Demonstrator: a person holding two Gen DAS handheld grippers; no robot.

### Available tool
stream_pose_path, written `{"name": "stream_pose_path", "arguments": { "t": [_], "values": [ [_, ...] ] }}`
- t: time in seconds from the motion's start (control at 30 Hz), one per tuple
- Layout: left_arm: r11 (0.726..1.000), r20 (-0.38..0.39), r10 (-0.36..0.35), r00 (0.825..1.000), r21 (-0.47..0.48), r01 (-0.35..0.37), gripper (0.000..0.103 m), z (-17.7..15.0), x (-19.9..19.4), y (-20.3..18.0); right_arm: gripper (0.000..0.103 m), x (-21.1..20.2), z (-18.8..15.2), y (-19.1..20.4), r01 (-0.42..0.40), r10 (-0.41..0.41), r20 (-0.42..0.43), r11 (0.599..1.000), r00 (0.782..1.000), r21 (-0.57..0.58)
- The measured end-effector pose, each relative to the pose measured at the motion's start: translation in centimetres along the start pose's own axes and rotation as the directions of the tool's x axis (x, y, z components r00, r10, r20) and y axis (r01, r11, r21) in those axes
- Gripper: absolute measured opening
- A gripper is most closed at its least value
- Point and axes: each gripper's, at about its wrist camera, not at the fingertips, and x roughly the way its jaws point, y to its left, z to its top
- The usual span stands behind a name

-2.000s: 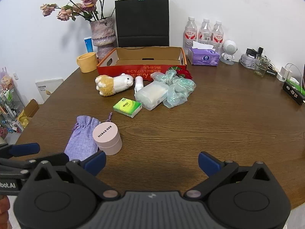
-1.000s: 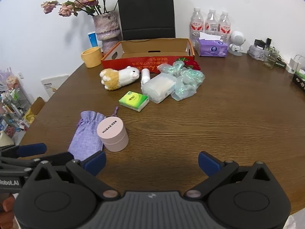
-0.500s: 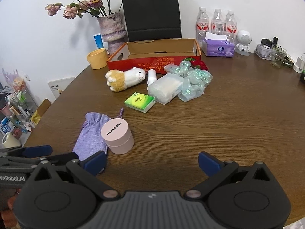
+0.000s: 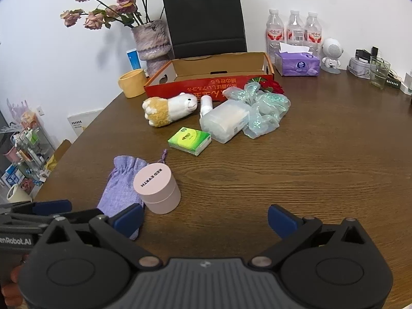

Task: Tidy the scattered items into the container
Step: 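Move both tools toward the purple pouch and pink jar, then grasp the purple pouch with the left tool while the right tool grasps the pink jar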

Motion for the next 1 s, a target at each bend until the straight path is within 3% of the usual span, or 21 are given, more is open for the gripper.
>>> {"name": "stream_pose_path", "arguments": {
  "t": [0.43,0.73,1.0],
  "values": [
    [1.0,0.039,0.019,0.999,0.02,-0.02,0.103,-0.2,0.7,0.3,0.103,0.6,-0.6,-0.1,-0.05,0.051,0.09,0.999,0.995,-0.018],
    [0.993,0.053,0.109,0.993,0.035,-0.111,0.103,-0.3,2.6,1.4,0.103,3.1,-1.0,0.5,-0.079,0.086,0.124,0.995,0.989,-0.059],
    [0.984,0.039,0.157,0.987,0.081,-0.16,0.103,-0.6,4.2,2.5,0.103,5.7,-1.2,1.2,-0.161,0.165,0.125,0.986,0.978,-0.04]
  ]
}}
